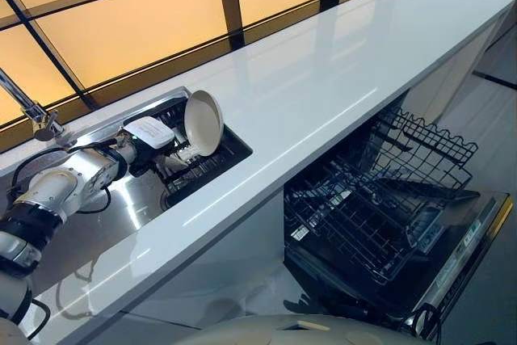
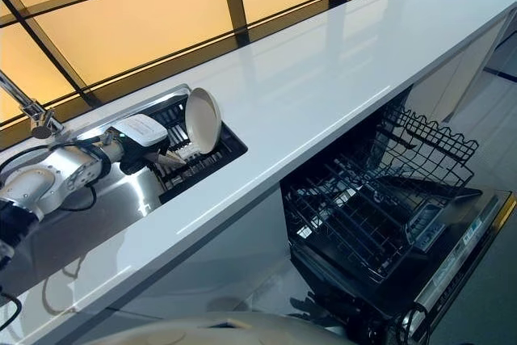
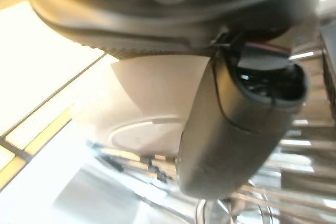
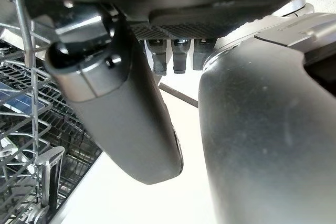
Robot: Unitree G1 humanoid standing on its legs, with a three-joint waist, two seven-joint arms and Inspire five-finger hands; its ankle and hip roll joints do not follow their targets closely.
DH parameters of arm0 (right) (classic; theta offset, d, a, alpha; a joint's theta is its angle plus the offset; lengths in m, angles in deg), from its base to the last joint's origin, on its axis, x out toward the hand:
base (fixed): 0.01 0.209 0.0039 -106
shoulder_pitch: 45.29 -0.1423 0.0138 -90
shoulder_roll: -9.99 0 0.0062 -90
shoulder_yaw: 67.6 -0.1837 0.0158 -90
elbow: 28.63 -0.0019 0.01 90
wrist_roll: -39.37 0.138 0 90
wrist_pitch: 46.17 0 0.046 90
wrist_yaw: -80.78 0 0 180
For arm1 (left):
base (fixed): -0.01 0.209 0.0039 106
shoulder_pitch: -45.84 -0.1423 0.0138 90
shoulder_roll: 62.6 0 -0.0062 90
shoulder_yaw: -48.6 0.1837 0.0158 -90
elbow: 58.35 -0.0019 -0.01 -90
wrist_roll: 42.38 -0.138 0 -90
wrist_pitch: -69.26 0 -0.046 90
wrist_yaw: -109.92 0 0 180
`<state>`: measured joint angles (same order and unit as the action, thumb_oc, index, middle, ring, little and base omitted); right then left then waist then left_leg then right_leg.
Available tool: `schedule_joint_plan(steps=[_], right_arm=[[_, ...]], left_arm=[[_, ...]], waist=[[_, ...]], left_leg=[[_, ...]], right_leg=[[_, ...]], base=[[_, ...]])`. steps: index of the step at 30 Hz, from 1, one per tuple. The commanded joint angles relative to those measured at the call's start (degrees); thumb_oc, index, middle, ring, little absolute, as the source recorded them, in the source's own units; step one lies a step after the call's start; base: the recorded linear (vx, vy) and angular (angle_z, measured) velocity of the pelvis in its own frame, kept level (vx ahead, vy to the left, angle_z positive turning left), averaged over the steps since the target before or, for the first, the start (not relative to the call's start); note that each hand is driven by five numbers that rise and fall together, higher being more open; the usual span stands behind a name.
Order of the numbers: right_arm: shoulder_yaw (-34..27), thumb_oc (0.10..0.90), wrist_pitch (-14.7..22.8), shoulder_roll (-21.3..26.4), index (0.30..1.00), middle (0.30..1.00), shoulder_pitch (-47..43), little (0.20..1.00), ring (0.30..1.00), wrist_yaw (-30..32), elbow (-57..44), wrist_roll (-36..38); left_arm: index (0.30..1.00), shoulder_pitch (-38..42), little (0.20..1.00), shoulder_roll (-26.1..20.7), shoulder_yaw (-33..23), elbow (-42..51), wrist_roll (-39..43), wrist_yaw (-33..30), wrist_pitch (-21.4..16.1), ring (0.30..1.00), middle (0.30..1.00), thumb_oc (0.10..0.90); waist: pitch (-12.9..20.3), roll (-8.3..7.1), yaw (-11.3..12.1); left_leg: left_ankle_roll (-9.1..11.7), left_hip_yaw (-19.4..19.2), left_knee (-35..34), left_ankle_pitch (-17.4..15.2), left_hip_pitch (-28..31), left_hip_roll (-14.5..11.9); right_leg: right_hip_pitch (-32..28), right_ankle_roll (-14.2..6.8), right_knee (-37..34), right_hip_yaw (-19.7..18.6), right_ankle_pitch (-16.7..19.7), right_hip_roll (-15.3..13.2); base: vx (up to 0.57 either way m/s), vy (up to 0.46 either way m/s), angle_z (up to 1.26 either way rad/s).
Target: Pick up plates and place into dishwasher.
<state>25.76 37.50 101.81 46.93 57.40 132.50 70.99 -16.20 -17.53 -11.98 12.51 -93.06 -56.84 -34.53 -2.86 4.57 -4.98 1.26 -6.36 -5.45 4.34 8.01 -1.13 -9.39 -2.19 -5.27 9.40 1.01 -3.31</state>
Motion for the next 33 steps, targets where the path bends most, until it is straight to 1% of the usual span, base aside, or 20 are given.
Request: schedule_joint_plan(steps=[1,5,9,13,15,17,21,30,32,33], right_arm=[[1.53,0.8,-1.0,-1.21,0.9,0.9,-1.63,0.9,0.9,-2.72,0.25,0.72],[1.46,0.8,-0.89,-1.2,0.9,0.9,-1.34,0.9,0.9,-2.75,0.03,0.65],[1.51,0.8,-0.87,-1.34,0.9,0.9,-1.19,0.9,0.9,-2.54,-0.26,1.21],[0.97,0.8,-0.91,-1.45,0.9,0.9,-1.06,0.9,0.9,-2.79,-0.49,4.0],[0.08,0.8,-0.93,-1.68,0.9,0.9,-0.81,0.9,0.9,-3.64,-0.85,7.98],[-1.3,0.8,-1.78,-2.23,0.9,0.9,-0.45,0.9,0.9,-4.58,-1.61,12.68],[-3.89,0.8,-3.36,-3.45,0.9,0.9,0.9,0.9,0.9,-6.94,-3.78,18.83],[-4.74,0.8,-3.6,-4.96,0.9,0.9,3.23,0.9,0.9,-6.15,-9.64,19.74],[-4.22,0.8,-4.87,-5.3,0.9,0.9,3.93,0.9,0.9,-6.47,-12.44,20.64],[-3.88,0.8,-6.23,-5.6,0.9,0.9,4.4,0.9,0.9,-7.1,-14.59,21.63]], left_arm=[[0.3,13.14,0.2,-4.04,-6.72,-5.15,-0.78,-5.16,5.1,0.3,0.3,0.1],[0.3,14.22,0.2,-6.14,-7.42,-4.64,0.14,-6.84,5.14,0.3,0.3,0.1],[0.3,15.28,0.2,-8.24,-7.98,-3.84,2.68,-8.74,5.12,0.3,0.3,0.1],[0.3,16.07,0.2,-10.38,-9.07,-2.59,6.37,-11.4,4.55,0.3,0.3,0.1],[0.3,15.76,0.2,-11.87,-10.44,-1.75,8.78,-13.02,3.83,0.3,0.3,0.1],[0.3,14.72,0.2,-12.68,-12.29,-0.62,10.11,-14.5,3.08,0.3,0.3,0.1],[0.3,11.35,0.2,-13.91,-17.2,2.35,11.39,-15.32,2.17,0.3,0.3,0.1],[0.3,6.23,0.2,-16.75,-23.25,5.25,11.23,-14.47,-0.03,0.3,0.3,0.1],[0.3,5.43,0.2,-17.55,-24.11,6.09,11.95,-14.27,0.21,0.3,0.3,0.1],[0.3,4.79,0.2,-17.68,-24.74,6.41,12.56,-14.62,0.42,0.3,0.3,0.1]], waist=[[-1.74,0.46,0.41],[-1.63,0.45,0.56],[-1.55,0.5,0.74],[-1.47,0.48,0.93],[-1.39,0.51,1.02],[-1.35,0.53,1.0],[-1.33,0.7,0.83],[-1.41,0.78,0.33],[-1.72,0.77,0.02],[-1.93,0.72,-0.18]], left_leg=[[-3.16,-3.58,0.45,-7.2,2.78,4.91],[-3.14,-3.46,0.45,-7.22,2.81,4.95],[-3.18,-3.34,0.45,-7.29,2.83,4.98],[-3.28,-3.25,0.45,-7.35,2.88,5.04],[-3.31,-3.33,0.45,-7.41,2.93,5.03],[-3.4,-3.42,0.45,-7.5,3.01,5.05],[-3.59,-3.8,0.45,-7.67,3.03,5.23],[-4.08,-4.08,0.45,-7.84,2.72,5.8],[-4.26,-4.31,0.45,-7.84,2.65,5.93],[-4.36,-4.47,0.45,-7.84,2.63,6.0]], right_leg=[[0.16,-2.5,0.27,-0.43,0.48,2.22],[0.06,-2.52,0.27,-0.31,0.44,2.18],[0.02,-2.53,0.27,-0.22,0.4,2.14],[-0.02,-2.53,0.27,-0.33,0.38,2.12],[-0.02,-2.52,0.27,-0.46,0.42,2.14],[0.01,-2.55,0.27,-0.66,0.44,2.13],[0.25,-2.87,0.27,-0.85,0.65,1.82],[1.25,-3.77,0.27,-1.47,1.58,1.08],[1.6,-4.11,0.27,-1.79,2.04,0.81],[1.8,-4.3,0.27,-1.95,2.34,0.68]], base=[[0.0,0.0,0.0],[0.0,0.0,0.0],[0.0,0.0,0.0],[0.0,0.0,0.0],[0.0,0.0,0.0],[0.0,0.0,0.0],[0.0,0.0,-0.02],[-0.02,0.005,-0.07],[-0.02,0.015,-0.06],[-0.02,0.015,-0.07]])
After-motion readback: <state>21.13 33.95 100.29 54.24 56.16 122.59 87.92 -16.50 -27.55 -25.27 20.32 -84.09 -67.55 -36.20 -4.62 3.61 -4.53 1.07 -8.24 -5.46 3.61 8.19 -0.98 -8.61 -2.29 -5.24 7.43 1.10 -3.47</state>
